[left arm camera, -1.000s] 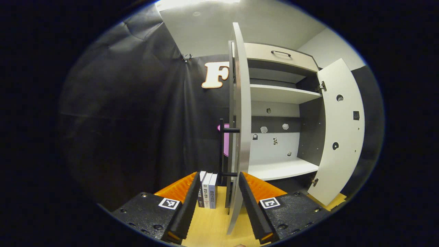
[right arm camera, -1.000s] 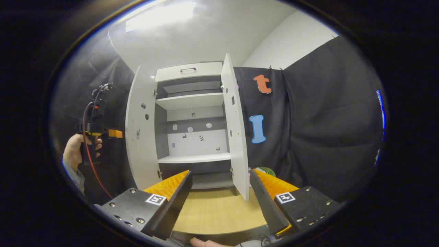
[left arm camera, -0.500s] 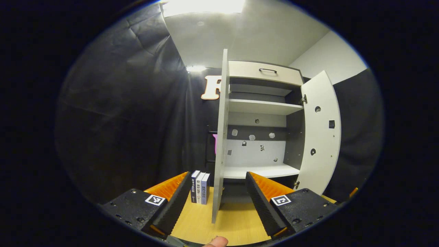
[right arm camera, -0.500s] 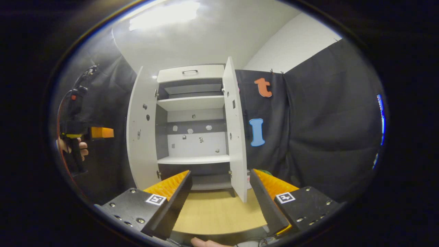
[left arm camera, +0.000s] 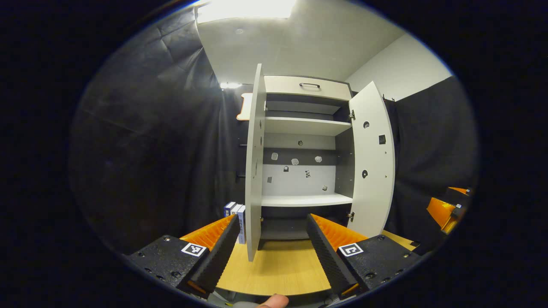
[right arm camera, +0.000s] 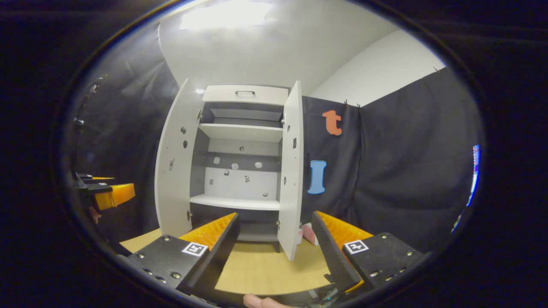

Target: Open the right door of the double-door shoe cabinet with the right hand, and open the left door with the left hand.

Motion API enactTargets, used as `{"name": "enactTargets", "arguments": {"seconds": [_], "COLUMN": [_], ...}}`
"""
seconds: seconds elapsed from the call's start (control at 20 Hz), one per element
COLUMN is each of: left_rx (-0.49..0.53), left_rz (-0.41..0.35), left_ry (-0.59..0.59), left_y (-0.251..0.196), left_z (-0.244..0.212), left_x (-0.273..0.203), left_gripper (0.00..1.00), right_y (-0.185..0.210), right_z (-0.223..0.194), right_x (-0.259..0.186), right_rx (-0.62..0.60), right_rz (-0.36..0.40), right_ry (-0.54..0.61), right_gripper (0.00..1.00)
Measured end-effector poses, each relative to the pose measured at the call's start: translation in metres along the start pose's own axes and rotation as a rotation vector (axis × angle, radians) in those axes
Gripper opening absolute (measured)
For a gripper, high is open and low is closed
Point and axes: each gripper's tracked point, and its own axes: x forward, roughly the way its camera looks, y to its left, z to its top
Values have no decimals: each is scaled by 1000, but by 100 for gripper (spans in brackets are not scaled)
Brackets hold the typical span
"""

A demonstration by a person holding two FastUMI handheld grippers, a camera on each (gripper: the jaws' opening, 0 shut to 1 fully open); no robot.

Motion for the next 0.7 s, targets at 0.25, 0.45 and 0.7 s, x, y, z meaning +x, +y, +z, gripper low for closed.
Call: {"name": "enactTargets", "arguments": {"seconds": [0.25,0.45,0.7], "left_rx": [-2,11,14], "left_rz": [8,18,9], "left_ry": [16,13,19], "left_y": [2,5,4], "left_z": [-10,-13,-19], "left_x": [1,0,-2], "left_gripper": [96,96,96], "right_y": [1,-7,-7], "right_z": [-10,-13,-16], "right_x": [10,17,18], "right_rx": [-19,-8,25], "right_rz": [-7,-26,-25], "right_ry": [36,51,70], "right_gripper": [100,99,98]}}
